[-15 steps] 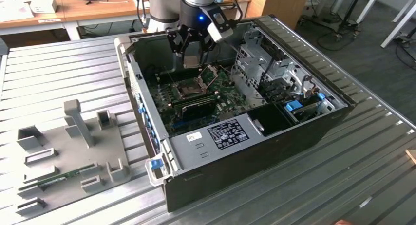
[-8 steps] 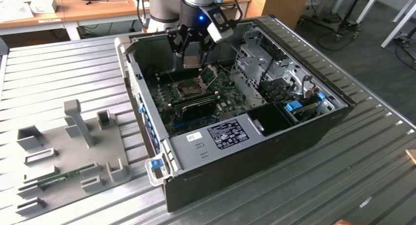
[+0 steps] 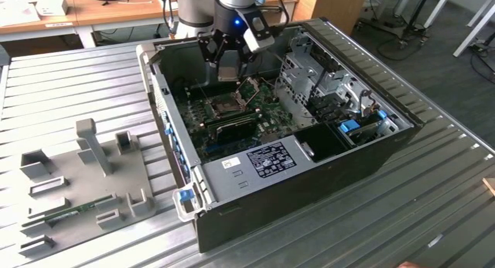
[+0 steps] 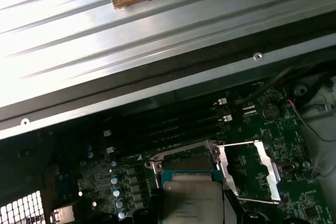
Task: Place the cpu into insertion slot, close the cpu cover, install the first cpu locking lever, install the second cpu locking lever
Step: 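Place the cpu into insertion slot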
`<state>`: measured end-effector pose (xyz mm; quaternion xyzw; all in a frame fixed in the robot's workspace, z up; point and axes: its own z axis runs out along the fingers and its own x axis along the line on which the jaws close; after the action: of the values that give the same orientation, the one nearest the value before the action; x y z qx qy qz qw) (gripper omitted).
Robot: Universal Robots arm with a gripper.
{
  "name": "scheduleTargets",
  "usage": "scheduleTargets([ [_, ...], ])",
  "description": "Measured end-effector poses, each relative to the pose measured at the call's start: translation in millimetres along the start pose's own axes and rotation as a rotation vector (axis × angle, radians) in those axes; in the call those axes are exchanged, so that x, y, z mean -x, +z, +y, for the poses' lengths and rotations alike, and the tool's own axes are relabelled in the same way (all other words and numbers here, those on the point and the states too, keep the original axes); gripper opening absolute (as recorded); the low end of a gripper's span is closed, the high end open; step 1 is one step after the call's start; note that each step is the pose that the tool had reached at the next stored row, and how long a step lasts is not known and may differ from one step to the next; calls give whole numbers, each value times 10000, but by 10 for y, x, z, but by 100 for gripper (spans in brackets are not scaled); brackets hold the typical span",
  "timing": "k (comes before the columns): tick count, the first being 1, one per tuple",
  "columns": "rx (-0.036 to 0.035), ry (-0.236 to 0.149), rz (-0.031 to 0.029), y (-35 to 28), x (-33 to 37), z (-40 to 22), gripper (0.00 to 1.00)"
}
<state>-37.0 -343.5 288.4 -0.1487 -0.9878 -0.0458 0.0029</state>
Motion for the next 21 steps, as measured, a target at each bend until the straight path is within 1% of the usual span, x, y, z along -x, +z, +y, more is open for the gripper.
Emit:
scheduleTargets([
  [2, 5, 280, -25, 2, 0, 0, 54],
  [4, 10, 469, -42, 4, 0, 0, 54],
  [9, 16, 805, -73, 5, 0, -1, 54],
  [13, 19, 932, -84, 6, 0, -1, 54],
  [21, 20, 942, -85, 6, 0, -1, 54],
])
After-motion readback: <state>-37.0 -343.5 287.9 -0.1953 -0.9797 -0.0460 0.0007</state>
